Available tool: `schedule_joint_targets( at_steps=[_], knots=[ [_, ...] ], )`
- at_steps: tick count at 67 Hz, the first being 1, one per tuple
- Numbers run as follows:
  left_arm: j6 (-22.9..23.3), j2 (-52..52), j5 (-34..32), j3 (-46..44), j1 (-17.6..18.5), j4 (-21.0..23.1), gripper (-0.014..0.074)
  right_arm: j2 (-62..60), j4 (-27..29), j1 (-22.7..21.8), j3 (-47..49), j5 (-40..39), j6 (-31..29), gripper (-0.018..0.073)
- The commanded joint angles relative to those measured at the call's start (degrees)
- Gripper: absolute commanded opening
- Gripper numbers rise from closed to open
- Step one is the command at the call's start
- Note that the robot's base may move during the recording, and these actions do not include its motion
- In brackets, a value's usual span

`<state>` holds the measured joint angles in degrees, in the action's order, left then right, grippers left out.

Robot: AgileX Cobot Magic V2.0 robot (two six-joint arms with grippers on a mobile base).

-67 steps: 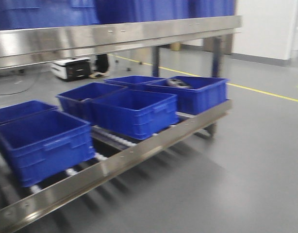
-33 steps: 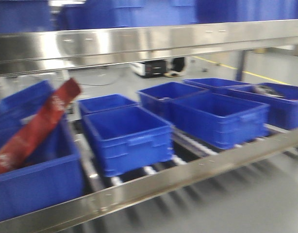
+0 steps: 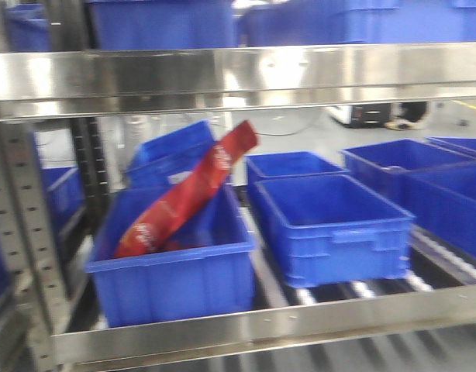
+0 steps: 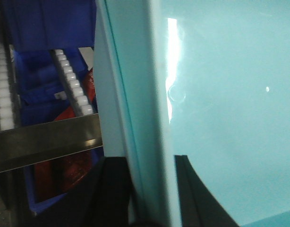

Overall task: Move two blue bins to right shelf middle
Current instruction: 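Turn the base toward the steel shelf of blue bins, then approach the shelf and raise the cyan bin above the middle shelf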

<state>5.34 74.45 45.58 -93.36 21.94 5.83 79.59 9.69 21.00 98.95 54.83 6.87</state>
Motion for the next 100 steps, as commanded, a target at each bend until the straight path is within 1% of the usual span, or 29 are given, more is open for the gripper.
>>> schedule_joint_targets(
  at_steps=[1, 100],
  knots=[
    [-0.7, -1.2, -5.0, -1.1, 0.0, 1.2, -0.0111, -0.9, -0.5, -0.3, 0.9, -3.9, 0.2, -0.0152],
    [-0.7, -1.2, -5.0, -1.1, 0.0, 1.2, -0.0111, -0.9, -0.5, -0.3, 0.9, -3.9, 0.2, -0.0152]
  ],
)
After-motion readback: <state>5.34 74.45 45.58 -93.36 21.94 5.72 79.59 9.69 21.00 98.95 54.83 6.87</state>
